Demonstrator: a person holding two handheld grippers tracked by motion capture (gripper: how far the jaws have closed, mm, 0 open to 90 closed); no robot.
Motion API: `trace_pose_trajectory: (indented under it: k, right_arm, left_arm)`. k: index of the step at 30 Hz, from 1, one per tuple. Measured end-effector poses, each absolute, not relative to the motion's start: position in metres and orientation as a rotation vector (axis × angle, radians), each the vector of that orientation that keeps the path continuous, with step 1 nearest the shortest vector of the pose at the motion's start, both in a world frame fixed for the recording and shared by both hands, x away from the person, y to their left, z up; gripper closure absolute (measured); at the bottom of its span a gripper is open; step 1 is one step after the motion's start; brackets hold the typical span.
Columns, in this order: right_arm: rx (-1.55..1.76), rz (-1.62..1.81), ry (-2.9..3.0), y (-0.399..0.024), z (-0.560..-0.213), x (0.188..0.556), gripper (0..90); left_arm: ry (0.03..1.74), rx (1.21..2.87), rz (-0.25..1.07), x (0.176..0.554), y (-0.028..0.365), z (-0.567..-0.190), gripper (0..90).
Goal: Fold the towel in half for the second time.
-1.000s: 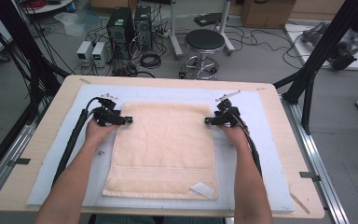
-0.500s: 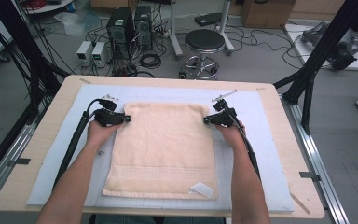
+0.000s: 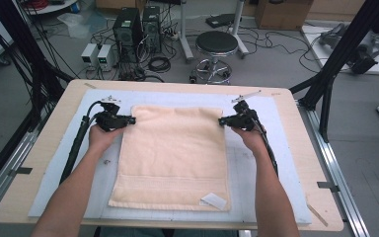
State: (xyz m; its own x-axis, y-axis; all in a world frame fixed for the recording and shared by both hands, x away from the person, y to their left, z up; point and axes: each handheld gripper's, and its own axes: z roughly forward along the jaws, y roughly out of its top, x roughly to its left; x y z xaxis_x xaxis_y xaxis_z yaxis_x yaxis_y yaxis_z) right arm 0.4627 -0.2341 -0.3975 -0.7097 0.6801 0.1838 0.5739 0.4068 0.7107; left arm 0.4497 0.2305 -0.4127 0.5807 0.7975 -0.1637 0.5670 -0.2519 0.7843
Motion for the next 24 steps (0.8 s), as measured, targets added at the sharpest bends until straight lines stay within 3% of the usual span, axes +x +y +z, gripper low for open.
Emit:
trace_pose_trajectory:
  k: [14, 24]
  right_arm:
    - [0.895, 1.296, 2.498, -0.24, -0.355, 0.416, 84.8]
    - [0.804, 1.325, 2.547, -0.246, -0.364, 0.364, 84.5]
  left_arm:
    - [0.914, 1.927, 0.384, 0.406, 0.244, -0.372, 80.8]
    - [0.802, 1.959, 0.366, 0.347, 0.248, -0.384, 80.6]
